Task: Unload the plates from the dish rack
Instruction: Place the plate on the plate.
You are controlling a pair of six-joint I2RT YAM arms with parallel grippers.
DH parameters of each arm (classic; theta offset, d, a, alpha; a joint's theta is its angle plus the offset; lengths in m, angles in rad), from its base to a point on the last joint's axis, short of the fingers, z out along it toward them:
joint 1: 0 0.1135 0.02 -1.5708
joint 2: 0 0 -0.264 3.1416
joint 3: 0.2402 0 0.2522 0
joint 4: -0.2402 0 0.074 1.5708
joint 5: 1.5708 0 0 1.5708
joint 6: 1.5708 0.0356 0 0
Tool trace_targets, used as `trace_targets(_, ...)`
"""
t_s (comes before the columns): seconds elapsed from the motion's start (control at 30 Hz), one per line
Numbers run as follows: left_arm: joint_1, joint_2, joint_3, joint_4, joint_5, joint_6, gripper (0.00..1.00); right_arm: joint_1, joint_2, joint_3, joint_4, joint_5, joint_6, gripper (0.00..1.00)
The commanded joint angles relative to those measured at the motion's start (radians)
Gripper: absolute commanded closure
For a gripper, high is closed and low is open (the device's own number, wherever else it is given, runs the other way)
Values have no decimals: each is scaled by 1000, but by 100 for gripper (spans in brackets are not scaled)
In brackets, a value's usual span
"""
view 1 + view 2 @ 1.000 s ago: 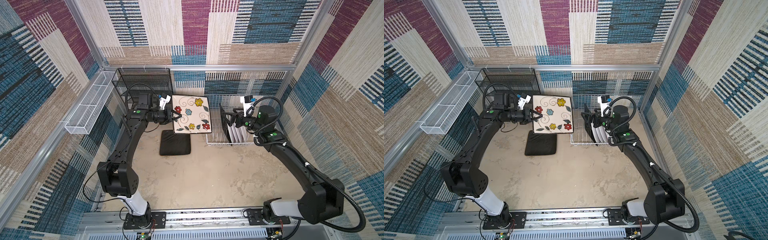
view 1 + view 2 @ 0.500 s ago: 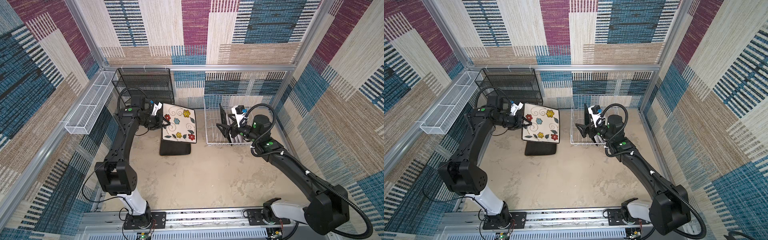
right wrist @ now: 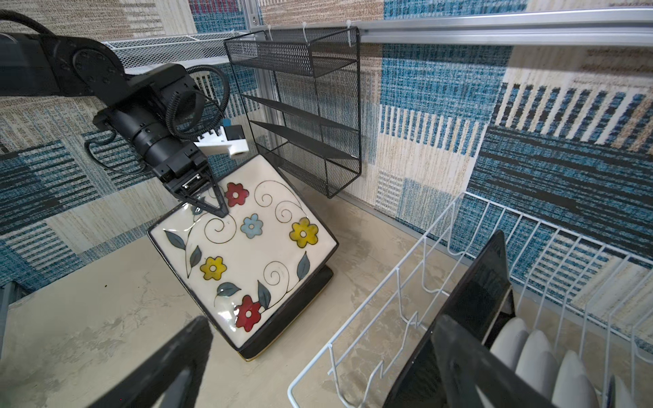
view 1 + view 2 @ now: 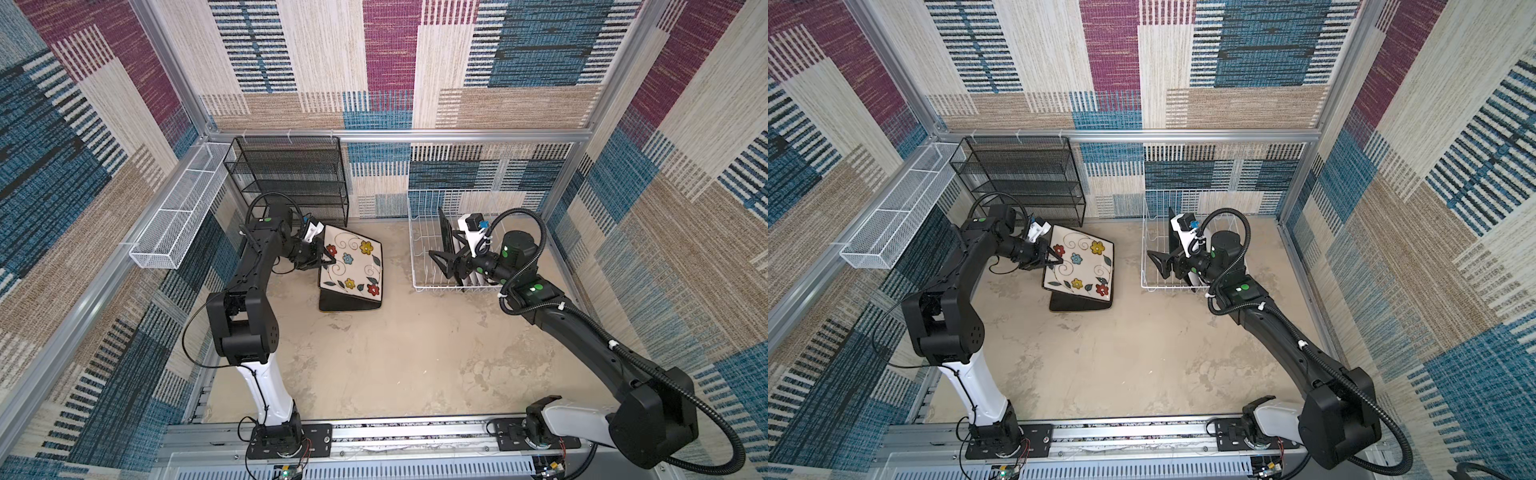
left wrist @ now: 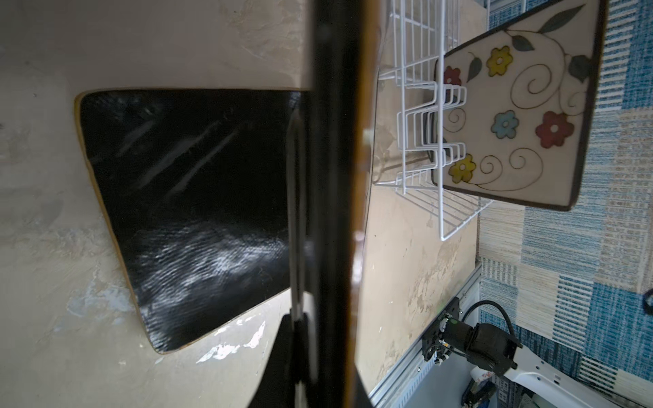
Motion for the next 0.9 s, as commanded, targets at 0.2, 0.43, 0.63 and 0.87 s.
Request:
trace_targets(0.2,26,78,19,8,196,111,100,5,-13,-6,17,1,27,0)
trace_targets(0.43,51,136,9,6,231,133,100,7,-5,-8,22,-11,33,0)
trace_targets(0.63,54,182,23,6,256,137,100,7,16,-4,32,-21,37,0)
trace_targets(0.87,66,229,13,6,271,145,100,9,19,-4,50,-28,48,0)
